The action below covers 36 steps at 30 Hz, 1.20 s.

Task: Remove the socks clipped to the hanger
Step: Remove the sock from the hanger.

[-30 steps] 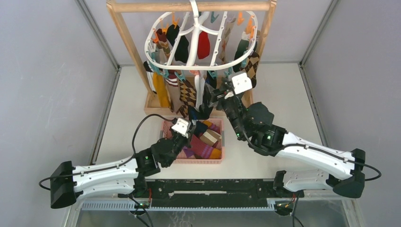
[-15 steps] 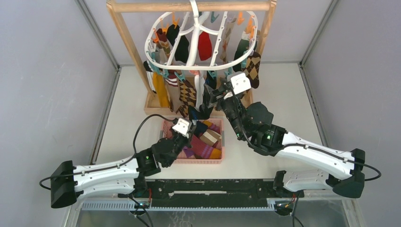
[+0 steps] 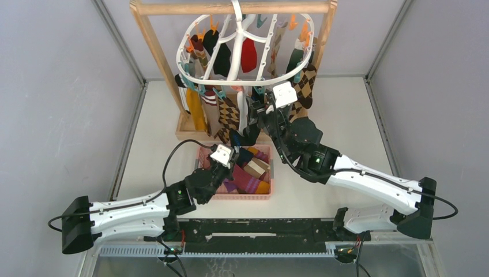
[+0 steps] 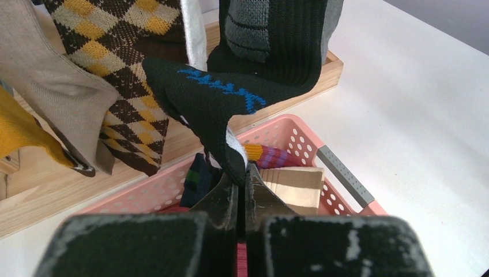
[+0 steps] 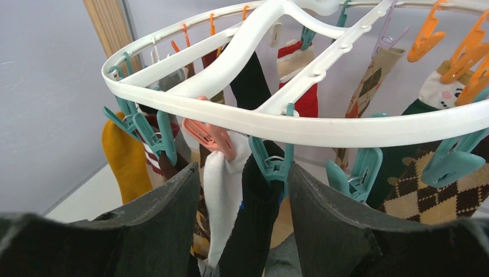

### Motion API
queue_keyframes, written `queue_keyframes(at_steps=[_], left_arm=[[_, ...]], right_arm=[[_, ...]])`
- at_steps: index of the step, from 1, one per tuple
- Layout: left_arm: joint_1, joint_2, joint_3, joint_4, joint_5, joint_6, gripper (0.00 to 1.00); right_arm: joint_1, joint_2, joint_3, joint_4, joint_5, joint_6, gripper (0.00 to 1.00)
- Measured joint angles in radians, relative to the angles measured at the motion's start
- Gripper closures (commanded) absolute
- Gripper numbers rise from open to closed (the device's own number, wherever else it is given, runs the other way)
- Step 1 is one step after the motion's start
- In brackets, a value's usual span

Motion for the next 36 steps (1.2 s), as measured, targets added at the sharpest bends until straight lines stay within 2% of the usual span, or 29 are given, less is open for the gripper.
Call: queue_keyframes(at_steps=[12, 26, 36], left_arm=[[0.0, 0.0, 0.0, -0.001, 0.0, 0.0, 0.98], [0.0, 0.0, 0.0, -0.001, -0.001, 0.001, 0.98], [0.004, 0.0, 0.0, -0.006, -0.008, 0.008, 0.98]], right_arm=[[-0.017, 0.061, 0.03, 0.041, 0.034, -0.029, 0.35], [-0.022, 0.154, 0.065, 0.147, 0.114, -0.137, 0.35], [-0.041, 0.179, 0.066, 0.174, 0.129, -0.165, 0.69]])
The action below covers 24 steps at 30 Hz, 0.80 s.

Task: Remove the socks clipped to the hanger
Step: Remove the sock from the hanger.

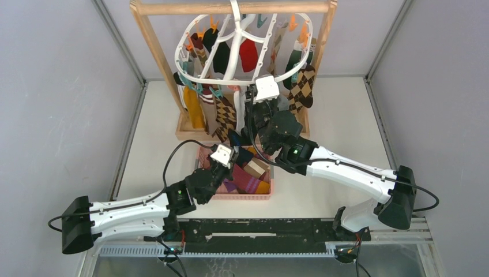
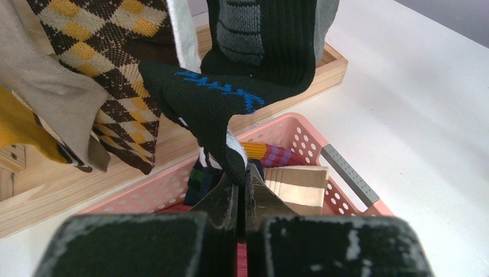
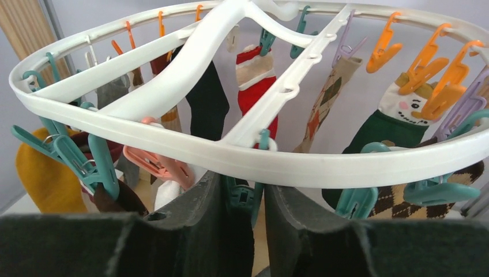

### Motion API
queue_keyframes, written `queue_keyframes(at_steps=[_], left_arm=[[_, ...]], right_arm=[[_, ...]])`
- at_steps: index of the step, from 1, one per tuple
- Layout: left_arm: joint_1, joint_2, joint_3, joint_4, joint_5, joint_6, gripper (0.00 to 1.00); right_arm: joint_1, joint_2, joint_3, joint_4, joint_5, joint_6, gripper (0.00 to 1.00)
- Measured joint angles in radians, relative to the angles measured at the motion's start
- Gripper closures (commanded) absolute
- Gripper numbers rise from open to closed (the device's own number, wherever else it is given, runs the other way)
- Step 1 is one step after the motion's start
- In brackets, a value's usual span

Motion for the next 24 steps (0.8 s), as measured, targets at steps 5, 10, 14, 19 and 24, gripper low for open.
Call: queue_keyframes(at_steps=[5, 10, 14, 19, 24], left_arm=[[0.002, 0.0, 0.0, 0.0, 0.0, 0.0, 0.98], [0.003, 0.006, 0.0, 0.0, 0.0, 0.0, 0.99], [0.003, 0.006, 0.0, 0.0, 0.0, 0.0, 0.99], [0.003, 0.002, 0.0, -0.003, 0.002, -0.001, 0.99], [0.003, -0.048, 0.0, -0.015, 0.001, -0.008, 0.99]], right_arm=[[-0.002, 0.0, 0.0, 0.006, -0.001, 0.002, 0.82], [-0.003, 0.0, 0.0, 0.002, -0.007, 0.006, 0.8], [-0.005, -0.005, 0.0, -0.009, -0.017, 0.013, 0.71], [-0.019, -0.024, 0.0, -0.05, -0.056, 0.06, 0.4], [-0.05, -0.057, -0.012, -0.108, -0.113, 0.125, 0.35]])
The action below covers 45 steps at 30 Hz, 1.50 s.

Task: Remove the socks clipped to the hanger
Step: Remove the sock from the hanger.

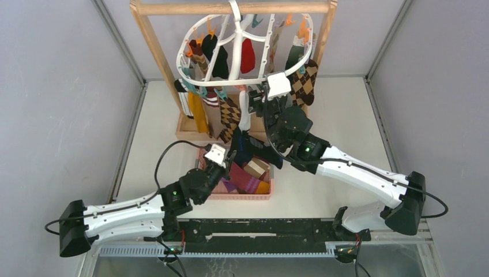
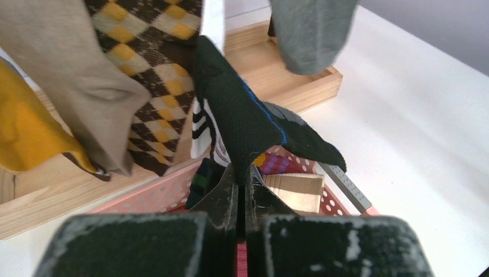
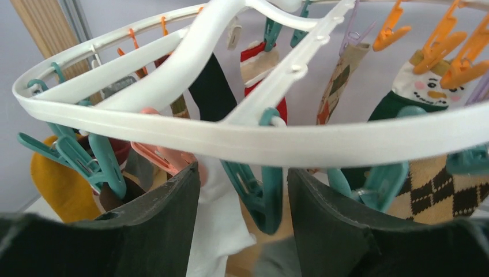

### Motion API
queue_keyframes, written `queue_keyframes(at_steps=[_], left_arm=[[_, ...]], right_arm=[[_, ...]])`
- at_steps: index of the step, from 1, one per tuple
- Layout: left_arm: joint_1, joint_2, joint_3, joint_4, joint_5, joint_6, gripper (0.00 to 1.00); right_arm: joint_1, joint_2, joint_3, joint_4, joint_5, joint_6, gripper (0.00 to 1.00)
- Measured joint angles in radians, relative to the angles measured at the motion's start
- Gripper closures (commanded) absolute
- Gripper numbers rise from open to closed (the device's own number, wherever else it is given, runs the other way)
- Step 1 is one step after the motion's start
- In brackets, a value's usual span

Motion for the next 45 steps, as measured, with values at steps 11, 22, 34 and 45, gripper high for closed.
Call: queue_keyframes(at_steps=[11, 22, 34, 45], left_arm=[[0.0, -0.182, -0.048, -0.045, -0.056, -0.03, 1.0], [0.0, -0.351, -0.075, -0.098, -0.187, -0.081, 0.99], [0.0, -0.223, -0.072, -0.138, -0.22, -0.115, 0.99], [-0.016, -0.003, -0.073, -0.13, -0.169, -0.178, 0.8]], right_arm=[[0.006, -0.176, -0.187, -0.06, -0.041, 0.125, 0.34], [0.024, -0.381, -0.459, -0.079, -0.011, 0.228, 0.33], [0.022, -0.523, -0.605, -0.08, -0.009, 0.312, 0.33], [0.015, -0.558, -0.719, -0.082, -0.023, 0.373, 0.33]])
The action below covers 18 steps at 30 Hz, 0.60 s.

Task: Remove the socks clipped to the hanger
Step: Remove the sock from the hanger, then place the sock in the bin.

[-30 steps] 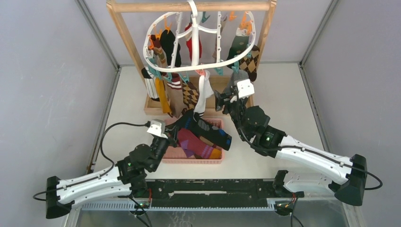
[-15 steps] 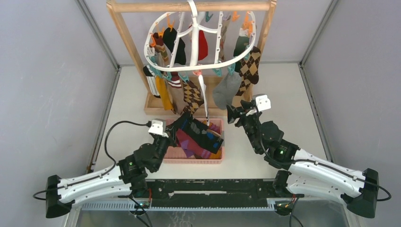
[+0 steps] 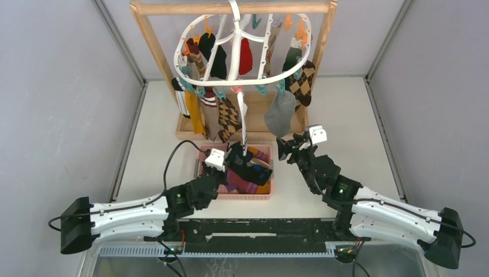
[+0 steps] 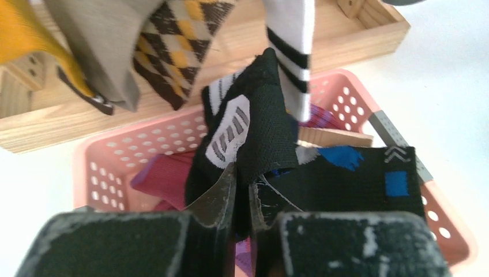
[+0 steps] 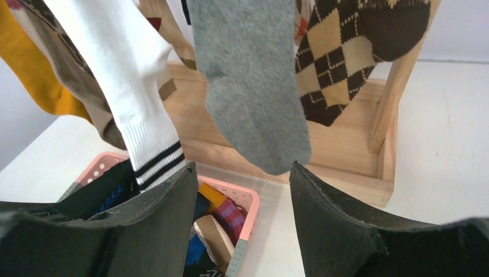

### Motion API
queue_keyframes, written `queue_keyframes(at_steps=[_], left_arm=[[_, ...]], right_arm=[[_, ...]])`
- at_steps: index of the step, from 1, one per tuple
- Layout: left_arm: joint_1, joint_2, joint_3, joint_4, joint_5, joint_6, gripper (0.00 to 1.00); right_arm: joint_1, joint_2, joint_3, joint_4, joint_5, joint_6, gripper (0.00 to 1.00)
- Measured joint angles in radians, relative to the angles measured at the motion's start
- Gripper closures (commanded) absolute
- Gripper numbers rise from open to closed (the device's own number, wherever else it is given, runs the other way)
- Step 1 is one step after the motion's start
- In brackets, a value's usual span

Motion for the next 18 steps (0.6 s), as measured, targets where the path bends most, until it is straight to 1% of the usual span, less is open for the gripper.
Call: queue_keyframes(at_steps=[3, 5, 11, 13, 18], left_arm=[[-0.02, 0.055, -0.001, 0.023, 0.02, -0.028, 0.61], [-0.029, 0.105, -0.001, 0.04, 0.032, -0.042, 0.52], [-0.047, 0.303, -0.001, 0.066, 0.06, -0.085, 0.3], [-0.048, 0.359, -0.001, 0.086, 0.066, -0.096, 0.25], [-0.047, 0.488, 0.008, 0.151, 0.05, -0.116, 0.23]], right_arm=[[0.0, 0.0, -0.027, 0.002, -0.005, 0.014, 0.33], [0.0, 0.007, -0.036, 0.003, -0.01, 0.024, 0.33], [0.0, 0.049, -0.047, 0.02, -0.016, 0.042, 0.33], [0.001, 0.055, -0.061, 0.033, -0.016, 0.049, 0.33], [0.001, 0.078, -0.097, 0.062, -0.023, 0.06, 0.33]])
